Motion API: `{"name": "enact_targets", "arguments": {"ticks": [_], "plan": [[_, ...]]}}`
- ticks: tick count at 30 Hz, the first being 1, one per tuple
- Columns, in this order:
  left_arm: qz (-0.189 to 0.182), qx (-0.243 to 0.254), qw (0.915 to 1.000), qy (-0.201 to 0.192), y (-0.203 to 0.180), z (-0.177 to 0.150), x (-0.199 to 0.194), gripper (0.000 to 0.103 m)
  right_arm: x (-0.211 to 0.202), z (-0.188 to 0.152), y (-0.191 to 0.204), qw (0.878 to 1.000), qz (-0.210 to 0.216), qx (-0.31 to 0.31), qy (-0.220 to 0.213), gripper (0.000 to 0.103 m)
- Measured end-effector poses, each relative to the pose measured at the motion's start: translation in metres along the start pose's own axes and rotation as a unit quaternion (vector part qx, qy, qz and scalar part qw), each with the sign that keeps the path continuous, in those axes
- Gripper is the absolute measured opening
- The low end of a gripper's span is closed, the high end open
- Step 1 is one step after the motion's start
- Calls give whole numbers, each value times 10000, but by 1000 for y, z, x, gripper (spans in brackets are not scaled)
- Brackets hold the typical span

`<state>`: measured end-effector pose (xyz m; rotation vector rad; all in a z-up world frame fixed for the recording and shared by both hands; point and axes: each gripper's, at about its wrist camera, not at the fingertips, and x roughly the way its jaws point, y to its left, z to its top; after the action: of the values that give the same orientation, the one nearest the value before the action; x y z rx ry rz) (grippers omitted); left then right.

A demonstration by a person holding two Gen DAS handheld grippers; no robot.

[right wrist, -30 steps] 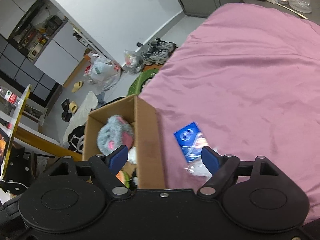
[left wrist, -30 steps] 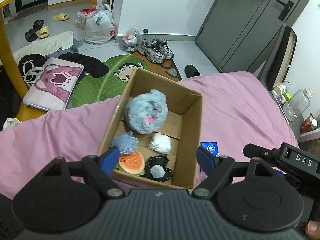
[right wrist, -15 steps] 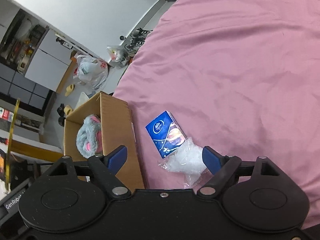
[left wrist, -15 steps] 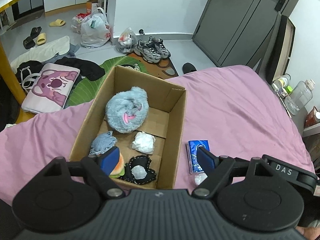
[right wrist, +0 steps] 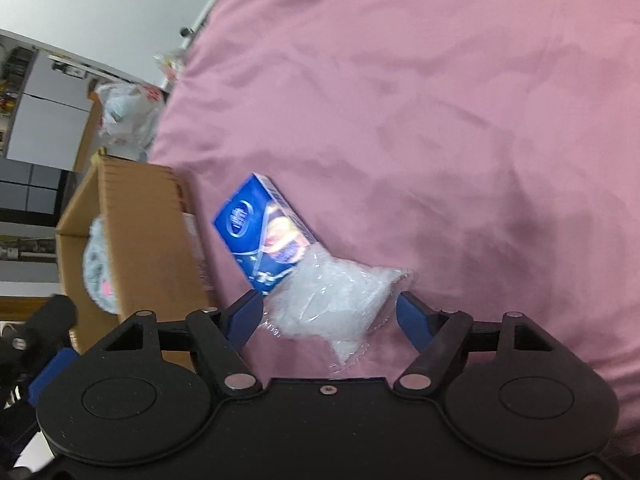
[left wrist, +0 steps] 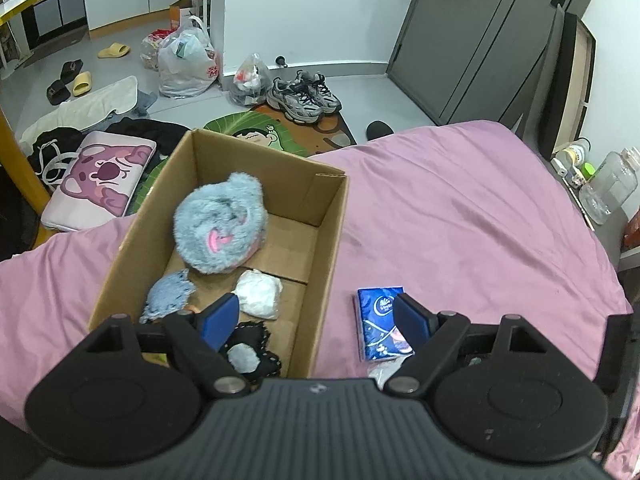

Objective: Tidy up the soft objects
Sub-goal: 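Move the right gripper to the clear plastic bag and grasp it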

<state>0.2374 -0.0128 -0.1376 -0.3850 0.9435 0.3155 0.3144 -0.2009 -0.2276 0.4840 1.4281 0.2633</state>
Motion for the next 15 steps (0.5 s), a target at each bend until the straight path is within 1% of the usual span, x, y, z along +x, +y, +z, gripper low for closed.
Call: {"name": "enact_targets", "arguments": {"ticks": [1,2,3,4,6,9,12,15], "plan": [[31,10,10000,3,-3,1,2,83,4,1,-3,10000,14,50,47,66],[53,22,10000,13,-5,1,4,83,7,3,-5,9999,12,105,87,60],[65,34,10000,21,-8,2,7,83,9,4,-6,9998,3,145,98,56],[71,46,10000,30,-11,2,8,83,9,5,-7,9998,9,164,85,55],[87,88,9999,34,-17,3,12,83,9,4,-7,9999,57,104,38,44],[104,189,9998,2,-30,4,16,83,2,5,-8,9998,155,76,-119,34],[59,311,9995,-2,-46,4,21,83,-7,6,-17,9988,245,220,-363,30],[27,477,9989,-37,-62,3,26,83,-15,7,-27,9973,260,374,-571,29]]}}
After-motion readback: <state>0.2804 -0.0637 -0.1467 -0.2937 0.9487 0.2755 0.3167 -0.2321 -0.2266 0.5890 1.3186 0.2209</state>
